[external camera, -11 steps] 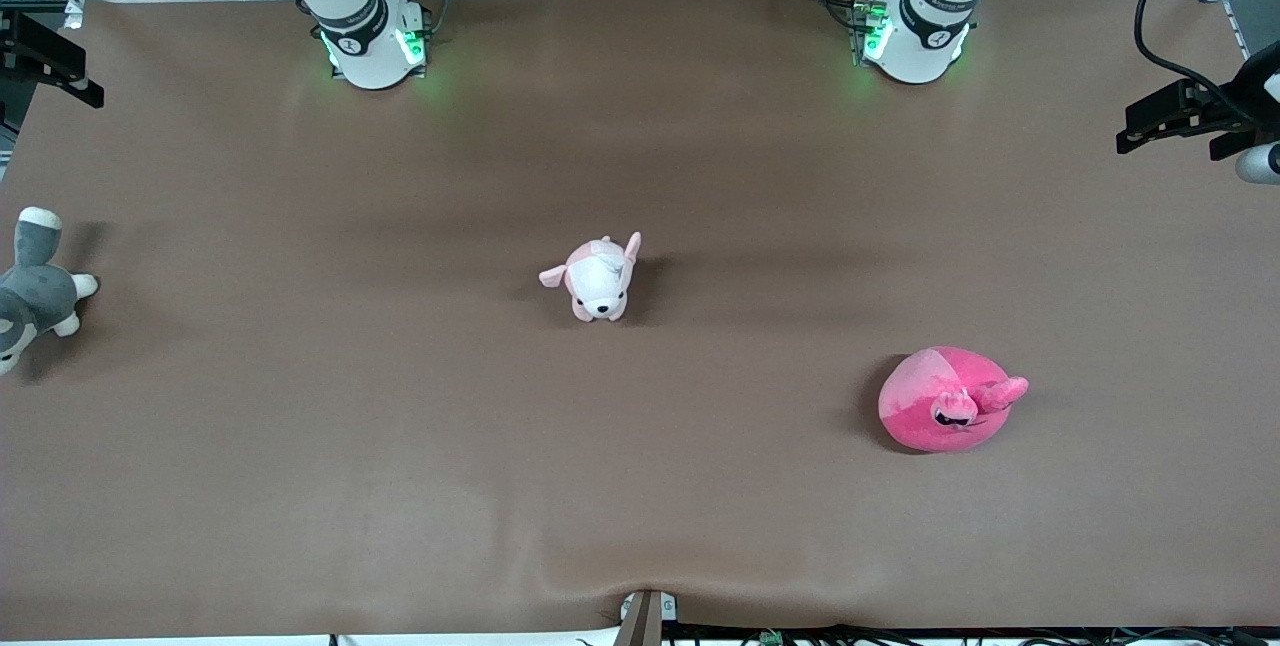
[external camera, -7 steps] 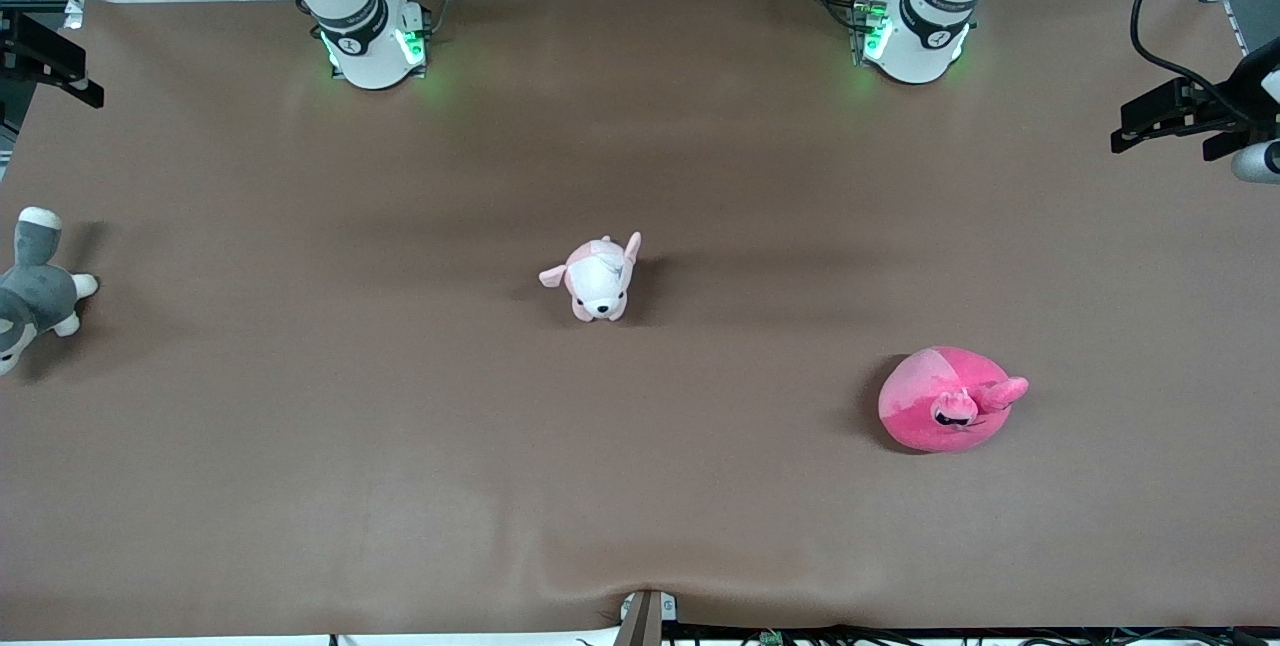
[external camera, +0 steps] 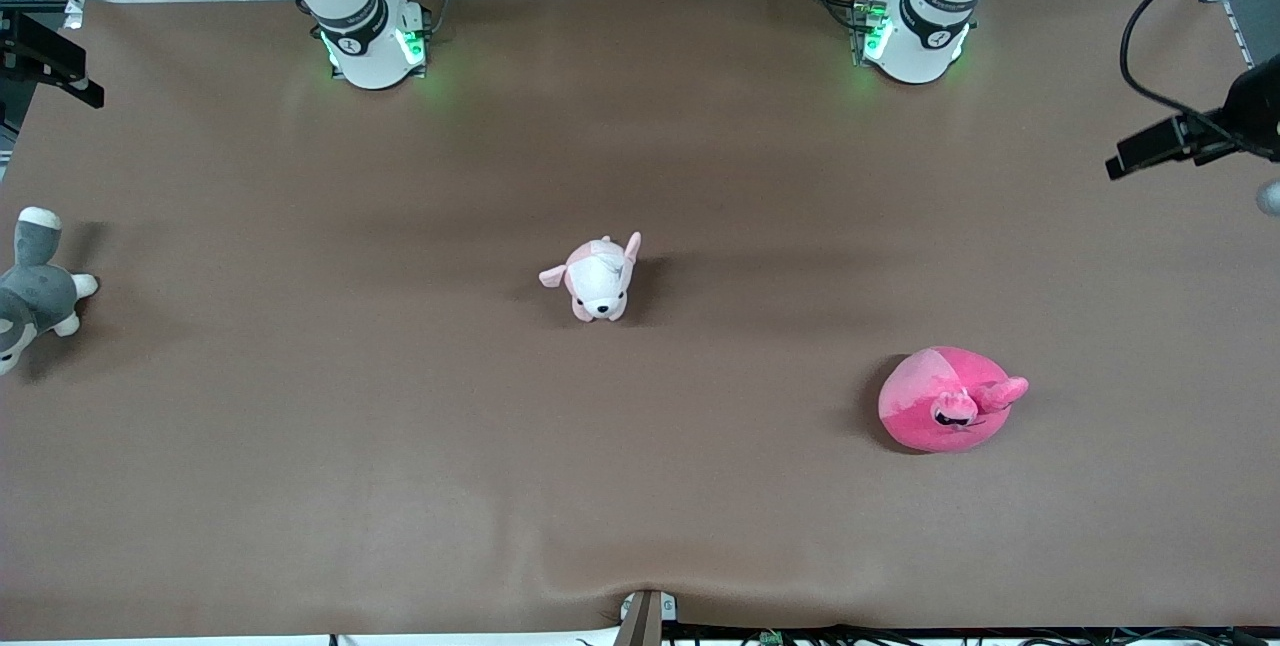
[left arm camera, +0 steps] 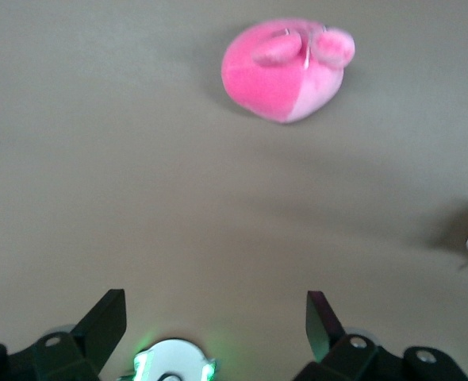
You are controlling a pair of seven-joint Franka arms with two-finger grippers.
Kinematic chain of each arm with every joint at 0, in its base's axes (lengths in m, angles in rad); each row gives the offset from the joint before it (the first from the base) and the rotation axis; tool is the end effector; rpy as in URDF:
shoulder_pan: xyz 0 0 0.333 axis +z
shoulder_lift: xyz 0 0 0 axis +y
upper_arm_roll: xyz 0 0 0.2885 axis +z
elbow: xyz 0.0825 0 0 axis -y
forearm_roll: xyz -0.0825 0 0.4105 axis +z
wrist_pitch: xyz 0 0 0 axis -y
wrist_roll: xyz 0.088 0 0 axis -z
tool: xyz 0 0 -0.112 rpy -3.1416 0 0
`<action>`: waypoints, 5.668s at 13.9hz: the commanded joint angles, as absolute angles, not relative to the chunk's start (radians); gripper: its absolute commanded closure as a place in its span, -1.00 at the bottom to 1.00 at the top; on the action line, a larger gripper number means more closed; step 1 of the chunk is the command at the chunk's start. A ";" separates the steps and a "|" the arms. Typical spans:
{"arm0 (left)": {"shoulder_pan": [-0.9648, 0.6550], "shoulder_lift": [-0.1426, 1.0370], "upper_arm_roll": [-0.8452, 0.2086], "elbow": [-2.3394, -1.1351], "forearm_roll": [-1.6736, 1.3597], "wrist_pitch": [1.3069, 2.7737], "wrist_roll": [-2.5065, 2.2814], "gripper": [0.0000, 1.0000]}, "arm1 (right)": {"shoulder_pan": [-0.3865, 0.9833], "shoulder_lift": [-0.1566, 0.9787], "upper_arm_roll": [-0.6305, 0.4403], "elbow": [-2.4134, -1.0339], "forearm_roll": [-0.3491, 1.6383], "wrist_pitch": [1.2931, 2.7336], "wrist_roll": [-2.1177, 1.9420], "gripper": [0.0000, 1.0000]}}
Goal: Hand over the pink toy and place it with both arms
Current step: 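Reach the left gripper down toward the pink plush toy, then close the left gripper on the pink plush toy's head, then carry the plush to mid-table with the left gripper while the right gripper approaches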
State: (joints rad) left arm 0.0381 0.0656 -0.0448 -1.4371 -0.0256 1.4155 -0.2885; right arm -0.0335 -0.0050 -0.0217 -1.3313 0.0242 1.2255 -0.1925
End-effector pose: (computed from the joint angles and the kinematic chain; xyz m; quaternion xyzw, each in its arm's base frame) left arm 0.5830 -0.0062 0.6066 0.9893 0.1389 -0.0452 0.0076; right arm 0.5350 -0.0263 0.6811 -0.9961 -0.0720 0.0486 0.0178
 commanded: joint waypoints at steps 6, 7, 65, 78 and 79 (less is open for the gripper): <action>0.028 0.178 -0.054 -1.397 -0.041 1.549 -0.861 -1.00 | -0.043 -0.011 -0.012 -1.335 0.015 1.221 -0.202 -1.00; 0.028 0.202 -0.054 -1.396 -0.041 1.595 -0.952 -1.00 | -0.043 -0.011 -0.012 -1.335 0.015 1.221 -0.202 -1.00; -0.021 0.445 -0.190 -1.551 -0.110 2.166 -1.928 1.00 | -0.212 0.328 -0.012 -1.348 0.513 1.220 0.200 -1.00; -0.504 0.440 -0.192 -1.339 0.054 2.221 -2.269 1.00 | 0.270 0.327 -0.014 -1.342 0.818 1.699 1.360 -1.00; -0.532 0.442 -0.190 -1.339 0.073 2.247 -2.276 1.00 | 0.285 0.327 -0.014 -1.342 0.818 1.724 1.411 -1.00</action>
